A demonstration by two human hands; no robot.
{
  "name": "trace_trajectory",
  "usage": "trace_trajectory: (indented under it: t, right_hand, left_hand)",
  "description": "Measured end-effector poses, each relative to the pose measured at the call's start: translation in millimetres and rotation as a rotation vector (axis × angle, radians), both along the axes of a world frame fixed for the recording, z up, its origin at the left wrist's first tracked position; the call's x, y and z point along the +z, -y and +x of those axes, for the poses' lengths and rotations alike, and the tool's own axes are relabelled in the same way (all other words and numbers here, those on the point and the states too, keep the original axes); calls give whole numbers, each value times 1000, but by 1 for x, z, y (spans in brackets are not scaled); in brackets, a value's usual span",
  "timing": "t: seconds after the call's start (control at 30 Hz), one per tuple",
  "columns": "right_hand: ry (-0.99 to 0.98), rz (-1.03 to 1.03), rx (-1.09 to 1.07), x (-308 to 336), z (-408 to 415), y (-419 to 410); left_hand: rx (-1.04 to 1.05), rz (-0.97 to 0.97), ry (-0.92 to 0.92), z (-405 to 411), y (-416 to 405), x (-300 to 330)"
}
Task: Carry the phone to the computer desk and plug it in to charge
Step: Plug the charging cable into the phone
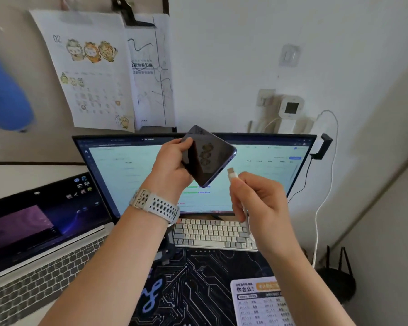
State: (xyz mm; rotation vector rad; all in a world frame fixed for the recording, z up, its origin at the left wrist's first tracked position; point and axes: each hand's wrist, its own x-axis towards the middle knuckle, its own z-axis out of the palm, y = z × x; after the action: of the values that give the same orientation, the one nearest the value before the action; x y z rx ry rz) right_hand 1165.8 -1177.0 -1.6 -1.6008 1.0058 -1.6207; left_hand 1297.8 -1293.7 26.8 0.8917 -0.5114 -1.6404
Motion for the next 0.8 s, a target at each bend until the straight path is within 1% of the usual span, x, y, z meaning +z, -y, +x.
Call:
trace_trajectory:
  t: [0.17, 0.37, 0.8]
  right_hand:
    - [-51, 60, -11, 3, 0, -1]
    - [-125, 130, -27, 4, -2, 2]
    - [-147, 207, -10, 19, -2, 3]
  left_hand:
    - [-32, 36, 9, -3, 1, -3]
    - [-28, 55, 75, -7, 0, -4]
    - [-29, 77, 116, -7, 0, -5]
